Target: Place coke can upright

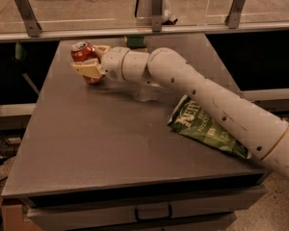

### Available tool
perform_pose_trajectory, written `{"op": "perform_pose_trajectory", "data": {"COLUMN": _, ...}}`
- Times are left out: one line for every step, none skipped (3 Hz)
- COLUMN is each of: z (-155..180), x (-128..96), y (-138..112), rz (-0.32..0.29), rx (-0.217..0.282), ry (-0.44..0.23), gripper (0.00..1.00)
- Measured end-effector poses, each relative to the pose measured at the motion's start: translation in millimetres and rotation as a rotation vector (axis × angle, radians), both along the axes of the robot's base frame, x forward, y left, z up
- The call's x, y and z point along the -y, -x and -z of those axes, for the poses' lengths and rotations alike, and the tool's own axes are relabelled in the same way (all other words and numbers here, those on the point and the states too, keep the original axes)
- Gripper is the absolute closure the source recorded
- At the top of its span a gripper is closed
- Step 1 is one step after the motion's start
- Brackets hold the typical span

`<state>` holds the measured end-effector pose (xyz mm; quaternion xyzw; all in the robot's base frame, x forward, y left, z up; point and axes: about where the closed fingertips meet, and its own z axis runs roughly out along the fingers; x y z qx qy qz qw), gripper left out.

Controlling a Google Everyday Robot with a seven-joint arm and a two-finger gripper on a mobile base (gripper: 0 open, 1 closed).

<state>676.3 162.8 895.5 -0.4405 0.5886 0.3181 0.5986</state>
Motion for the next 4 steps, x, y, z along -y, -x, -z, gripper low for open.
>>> {"op": "perform_pose_trajectory", "data": {"z": 2.7, "x": 3.1, "y": 1.9, "rz": 0.003, "rx": -0.012, "ry": 0.008, "gripper": 0.0}}
{"op": "perform_pose_trajectory", "data": {"z": 2.9, "x": 14.3, "y": 10.5, "rz": 0.029, "rx": -0.026, "ry": 0.021, "gripper": 0.0}}
{"op": "perform_pose_trajectory", "data": {"z": -18.5, "x": 57.7, "y": 23.0, "rz": 0.068, "rx": -0.035, "ry": 0.057, "gripper": 0.0}}
{"op": "perform_pose_trajectory", "data": {"z": -53.1, "x": 146.6, "y": 56.2, "rz": 0.108, "rx": -0.028, "ry": 0.11, "gripper": 0.0}}
